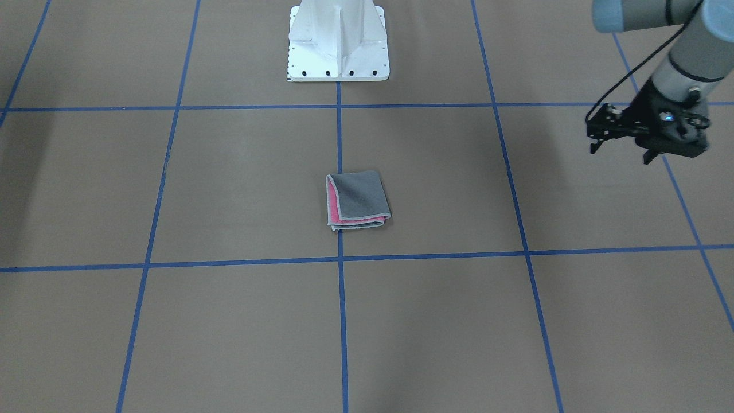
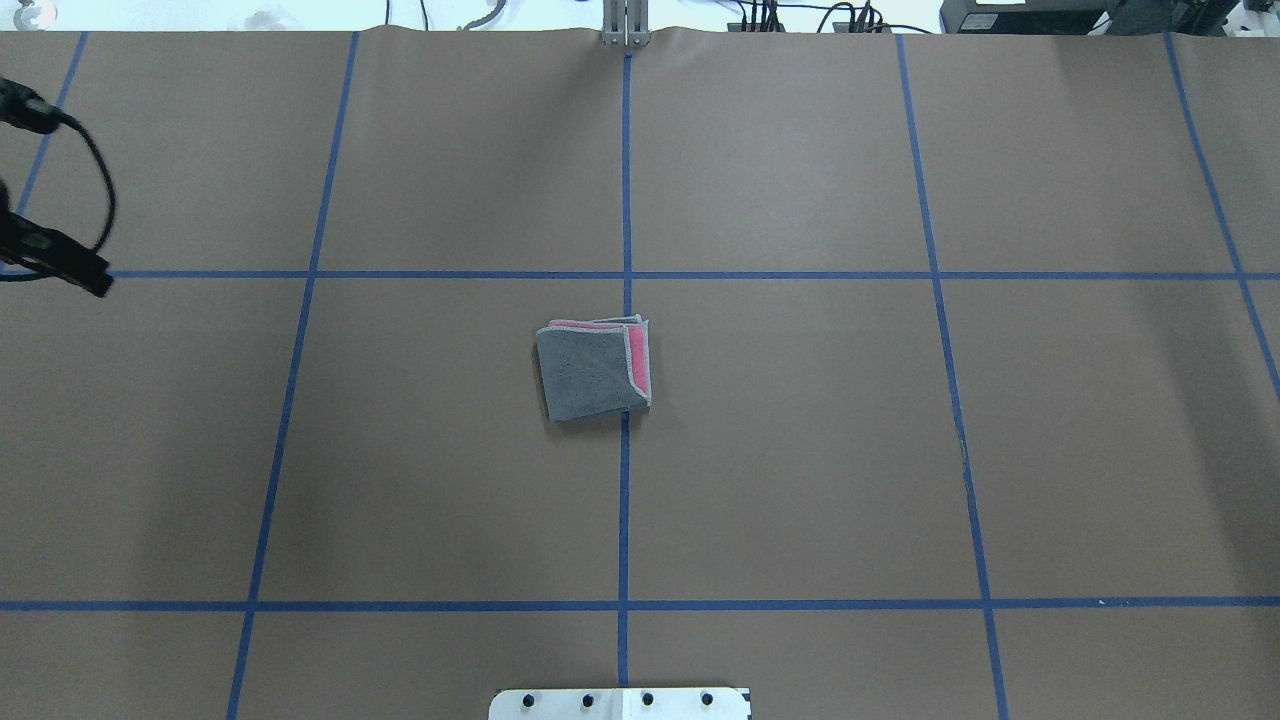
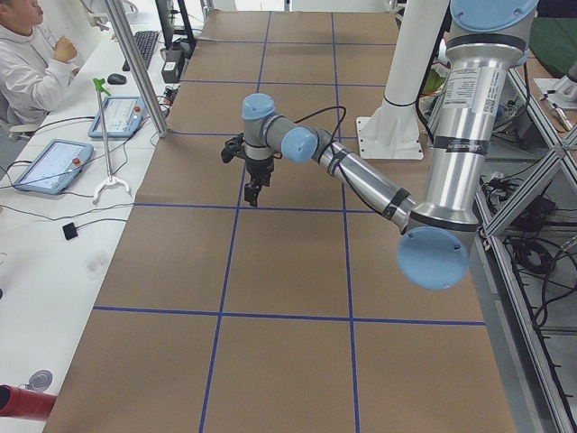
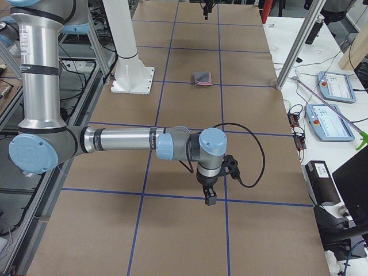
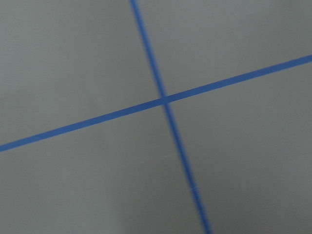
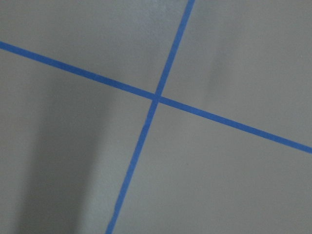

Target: Fold towel twice with both arms

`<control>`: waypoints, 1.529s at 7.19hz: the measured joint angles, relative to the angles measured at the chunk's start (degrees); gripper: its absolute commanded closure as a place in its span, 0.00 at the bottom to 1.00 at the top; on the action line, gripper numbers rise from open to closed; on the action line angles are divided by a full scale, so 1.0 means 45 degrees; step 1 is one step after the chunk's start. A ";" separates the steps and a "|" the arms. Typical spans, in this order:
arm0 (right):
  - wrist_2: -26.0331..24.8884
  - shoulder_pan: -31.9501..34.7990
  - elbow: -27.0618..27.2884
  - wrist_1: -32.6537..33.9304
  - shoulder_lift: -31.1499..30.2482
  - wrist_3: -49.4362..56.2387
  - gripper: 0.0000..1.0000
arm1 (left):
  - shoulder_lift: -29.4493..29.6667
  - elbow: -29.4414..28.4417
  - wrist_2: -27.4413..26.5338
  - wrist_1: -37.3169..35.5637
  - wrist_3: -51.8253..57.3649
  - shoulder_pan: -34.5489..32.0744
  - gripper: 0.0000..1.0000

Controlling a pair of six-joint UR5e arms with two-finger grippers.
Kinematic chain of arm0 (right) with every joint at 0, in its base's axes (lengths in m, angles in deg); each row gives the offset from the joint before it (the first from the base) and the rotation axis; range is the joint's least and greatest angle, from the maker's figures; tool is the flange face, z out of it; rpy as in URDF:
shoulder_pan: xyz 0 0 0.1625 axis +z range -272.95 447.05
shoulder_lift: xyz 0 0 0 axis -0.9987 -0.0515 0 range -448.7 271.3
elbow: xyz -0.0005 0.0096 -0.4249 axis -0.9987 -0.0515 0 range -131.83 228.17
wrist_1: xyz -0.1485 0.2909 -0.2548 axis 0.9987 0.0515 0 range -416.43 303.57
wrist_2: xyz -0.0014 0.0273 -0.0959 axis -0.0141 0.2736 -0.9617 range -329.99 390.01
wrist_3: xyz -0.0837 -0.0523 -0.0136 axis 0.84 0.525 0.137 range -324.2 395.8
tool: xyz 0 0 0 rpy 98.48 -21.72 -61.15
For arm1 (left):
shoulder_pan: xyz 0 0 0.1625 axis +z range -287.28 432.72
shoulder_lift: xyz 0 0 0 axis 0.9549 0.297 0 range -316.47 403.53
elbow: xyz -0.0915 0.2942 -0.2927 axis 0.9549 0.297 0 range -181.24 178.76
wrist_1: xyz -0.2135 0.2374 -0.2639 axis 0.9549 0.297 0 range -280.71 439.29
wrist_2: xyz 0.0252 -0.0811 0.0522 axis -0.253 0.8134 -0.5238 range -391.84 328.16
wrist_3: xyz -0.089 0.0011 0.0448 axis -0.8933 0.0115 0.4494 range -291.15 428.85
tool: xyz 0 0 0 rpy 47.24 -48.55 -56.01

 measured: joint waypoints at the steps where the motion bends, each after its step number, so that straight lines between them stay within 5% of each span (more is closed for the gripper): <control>1: 0.0005 0.0249 0.0010 0.0302 -0.0118 -0.0039 0.00 | -0.0792 -0.0413 0.0614 0.0026 0.1863 -0.1339 0.00; 5: 0.0084 0.0373 0.0101 0.0387 -0.0232 -0.1301 0.00 | -0.2989 -0.1625 0.1073 0.0231 0.5543 -0.4507 0.00; 11: 0.0142 0.0372 0.0131 0.0380 -0.0219 -0.1366 0.00 | -0.3834 -0.1788 0.1230 0.0662 0.5680 -0.5204 0.00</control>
